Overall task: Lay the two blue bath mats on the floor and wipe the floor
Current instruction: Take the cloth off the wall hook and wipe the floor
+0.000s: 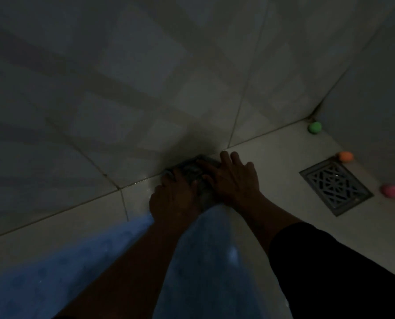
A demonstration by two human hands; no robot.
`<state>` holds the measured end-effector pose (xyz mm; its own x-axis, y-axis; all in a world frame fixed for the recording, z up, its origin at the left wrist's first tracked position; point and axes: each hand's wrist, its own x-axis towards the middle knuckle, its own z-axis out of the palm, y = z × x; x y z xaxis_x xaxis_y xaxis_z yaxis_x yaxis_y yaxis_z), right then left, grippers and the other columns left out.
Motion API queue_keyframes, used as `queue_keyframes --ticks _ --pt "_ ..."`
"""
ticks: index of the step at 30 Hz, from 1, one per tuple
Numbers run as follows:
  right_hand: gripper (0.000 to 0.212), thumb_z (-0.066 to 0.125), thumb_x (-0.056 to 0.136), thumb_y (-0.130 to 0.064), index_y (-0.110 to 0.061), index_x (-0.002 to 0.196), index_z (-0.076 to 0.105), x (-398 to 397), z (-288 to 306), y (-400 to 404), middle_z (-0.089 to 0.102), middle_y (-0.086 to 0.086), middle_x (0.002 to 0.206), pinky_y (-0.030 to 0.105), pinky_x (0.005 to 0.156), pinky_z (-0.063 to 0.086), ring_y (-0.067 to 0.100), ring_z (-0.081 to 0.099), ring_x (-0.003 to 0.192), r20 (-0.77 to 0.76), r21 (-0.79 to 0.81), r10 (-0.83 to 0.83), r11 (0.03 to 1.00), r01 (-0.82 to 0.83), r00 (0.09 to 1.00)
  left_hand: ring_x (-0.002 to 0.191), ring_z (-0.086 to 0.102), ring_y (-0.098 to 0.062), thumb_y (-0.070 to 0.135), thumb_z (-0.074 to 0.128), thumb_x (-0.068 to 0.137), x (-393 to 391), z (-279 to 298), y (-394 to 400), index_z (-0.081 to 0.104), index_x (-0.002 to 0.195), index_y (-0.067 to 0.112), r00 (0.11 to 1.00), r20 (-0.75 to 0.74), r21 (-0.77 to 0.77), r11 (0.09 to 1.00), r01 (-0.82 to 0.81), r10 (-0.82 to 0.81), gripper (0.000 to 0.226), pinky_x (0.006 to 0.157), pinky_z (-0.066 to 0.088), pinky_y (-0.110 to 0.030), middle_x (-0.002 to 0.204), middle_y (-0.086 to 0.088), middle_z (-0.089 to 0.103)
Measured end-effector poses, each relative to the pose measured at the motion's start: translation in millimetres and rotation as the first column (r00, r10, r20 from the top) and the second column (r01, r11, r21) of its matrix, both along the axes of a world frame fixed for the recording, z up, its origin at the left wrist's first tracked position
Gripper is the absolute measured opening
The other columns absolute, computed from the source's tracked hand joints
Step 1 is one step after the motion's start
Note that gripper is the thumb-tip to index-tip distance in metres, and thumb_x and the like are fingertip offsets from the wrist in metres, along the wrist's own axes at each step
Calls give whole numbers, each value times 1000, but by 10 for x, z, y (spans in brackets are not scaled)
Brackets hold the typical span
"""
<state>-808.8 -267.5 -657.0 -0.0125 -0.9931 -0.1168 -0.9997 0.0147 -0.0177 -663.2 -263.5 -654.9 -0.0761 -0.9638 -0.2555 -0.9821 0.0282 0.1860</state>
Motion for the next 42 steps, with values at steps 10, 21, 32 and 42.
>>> queue_keyframes --ticks 10,21,32,42 --pt "61 46 96 -48 -39 151 21 -649 -28 -70 37 3 139 47 96 28 31 29 128 -30 -62 -138 989 136 990 141 26 -41 63 55 90 -676 135 -156 7 159 19 979 32 83 976 199 -202 94 105 39 -46 157 -16 20" --pt "57 53 96 -40 -33 148 33 -549 120 -6 38 6 137 55 97 40 34 29 129 155 126 -301 951 284 941 124 45 -39 45 58 94 -788 34 -97 37 147 19 973 26 1 974 227 -227 63 92 47 -43 146 -16 30" --pt "50 52 99 -31 -20 146 38 -635 332 611 44 12 134 44 94 43 36 41 123 75 246 -303 929 277 950 122 46 -35 34 47 101 -881 161 447 30 147 18 958 -109 97 956 276 -265 52 95 43 -42 140 -13 34" --pt "40 50 98 -36 -19 135 51 -614 554 1073 54 11 128 39 90 45 33 54 118 -76 301 -223 924 236 972 112 58 -35 30 49 100 -731 66 931 42 142 21 927 -132 70 929 362 -351 44 85 50 -39 133 -13 47"
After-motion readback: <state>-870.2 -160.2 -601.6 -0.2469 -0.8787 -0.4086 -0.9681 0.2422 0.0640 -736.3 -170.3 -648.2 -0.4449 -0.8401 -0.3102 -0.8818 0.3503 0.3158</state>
